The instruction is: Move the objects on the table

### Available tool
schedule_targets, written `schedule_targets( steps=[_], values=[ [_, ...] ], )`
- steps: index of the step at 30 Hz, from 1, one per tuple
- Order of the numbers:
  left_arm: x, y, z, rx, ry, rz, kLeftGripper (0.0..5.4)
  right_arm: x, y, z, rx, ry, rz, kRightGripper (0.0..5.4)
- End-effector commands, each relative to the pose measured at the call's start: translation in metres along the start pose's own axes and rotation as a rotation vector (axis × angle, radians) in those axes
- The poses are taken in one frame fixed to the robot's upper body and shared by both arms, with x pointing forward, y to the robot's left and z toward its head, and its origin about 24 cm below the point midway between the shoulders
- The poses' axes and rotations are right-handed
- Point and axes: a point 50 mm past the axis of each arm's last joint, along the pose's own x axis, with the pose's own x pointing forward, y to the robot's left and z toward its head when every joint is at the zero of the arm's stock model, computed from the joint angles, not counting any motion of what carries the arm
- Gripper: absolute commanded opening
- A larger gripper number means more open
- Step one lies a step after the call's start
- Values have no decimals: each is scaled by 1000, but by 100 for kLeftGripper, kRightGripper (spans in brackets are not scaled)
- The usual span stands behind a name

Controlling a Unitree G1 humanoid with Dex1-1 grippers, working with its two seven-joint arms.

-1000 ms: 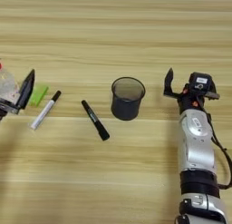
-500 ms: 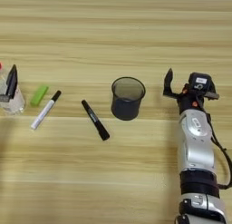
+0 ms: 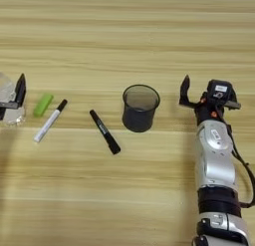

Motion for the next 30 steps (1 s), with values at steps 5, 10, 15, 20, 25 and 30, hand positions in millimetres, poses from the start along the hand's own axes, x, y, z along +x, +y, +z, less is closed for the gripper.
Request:
schedule_targets(
  steps=[5,10,15,20,25,30],
  values=[
    [-4,6,-25,9,125,50,535,1,2,1,-6,-2,7,540],
    [-3,8,-35,7,165,66,535,1,2,1,-6,-3,7,540],
    [0,8,-44,2,202,68,535,1,3,1,-5,-4,7,540],
    [5,8,-49,-5,216,72,535,1,3,1,-6,-2,8,540],
    [6,8,-50,-23,198,62,475,1,3,0,-5,0,8,540],
    [5,7,-47,-24,167,38,431,1,3,0,-5,0,8,540]
  ],
)
